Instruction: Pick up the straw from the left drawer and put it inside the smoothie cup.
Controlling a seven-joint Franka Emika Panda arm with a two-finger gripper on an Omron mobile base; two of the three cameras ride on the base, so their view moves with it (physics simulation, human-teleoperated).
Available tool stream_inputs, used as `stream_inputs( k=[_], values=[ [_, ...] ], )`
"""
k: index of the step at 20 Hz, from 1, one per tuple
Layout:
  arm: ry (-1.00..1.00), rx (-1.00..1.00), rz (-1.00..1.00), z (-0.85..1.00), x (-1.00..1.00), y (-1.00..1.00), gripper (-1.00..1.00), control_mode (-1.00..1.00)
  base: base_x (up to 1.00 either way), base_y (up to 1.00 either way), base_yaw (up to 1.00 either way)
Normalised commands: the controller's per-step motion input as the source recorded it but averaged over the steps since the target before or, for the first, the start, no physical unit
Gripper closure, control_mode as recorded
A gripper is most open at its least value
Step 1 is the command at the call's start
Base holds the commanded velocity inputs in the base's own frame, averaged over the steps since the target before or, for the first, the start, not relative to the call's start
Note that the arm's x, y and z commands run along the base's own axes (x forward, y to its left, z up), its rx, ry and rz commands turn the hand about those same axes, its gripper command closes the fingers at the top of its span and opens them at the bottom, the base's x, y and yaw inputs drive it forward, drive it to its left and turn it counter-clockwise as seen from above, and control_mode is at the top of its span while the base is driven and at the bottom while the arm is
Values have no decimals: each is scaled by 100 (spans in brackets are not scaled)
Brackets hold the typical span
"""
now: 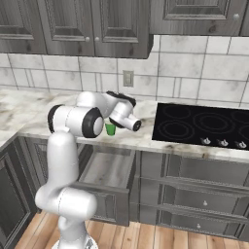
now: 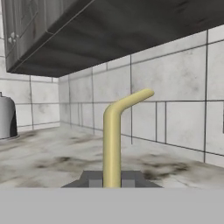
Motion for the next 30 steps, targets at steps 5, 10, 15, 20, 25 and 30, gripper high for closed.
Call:
stream_inputs(
  k=[5,10,15,20,25,30],
  values=[
    [0,0,0,-17,1,0,100,-100,0,0,0],
    [0,0,0,-6,0,0,100,-100,0,0,0],
    [-3,0,0,0,0,0,100,-100,0,0,0],
    [-11,0,0,-3,0,0,100,-100,0,0,0],
    [-12,0,0,-8,0,0,100,-100,0,0,0],
    [-12,0,0,-5,0,0,100,-100,0,0,0]
  ],
)
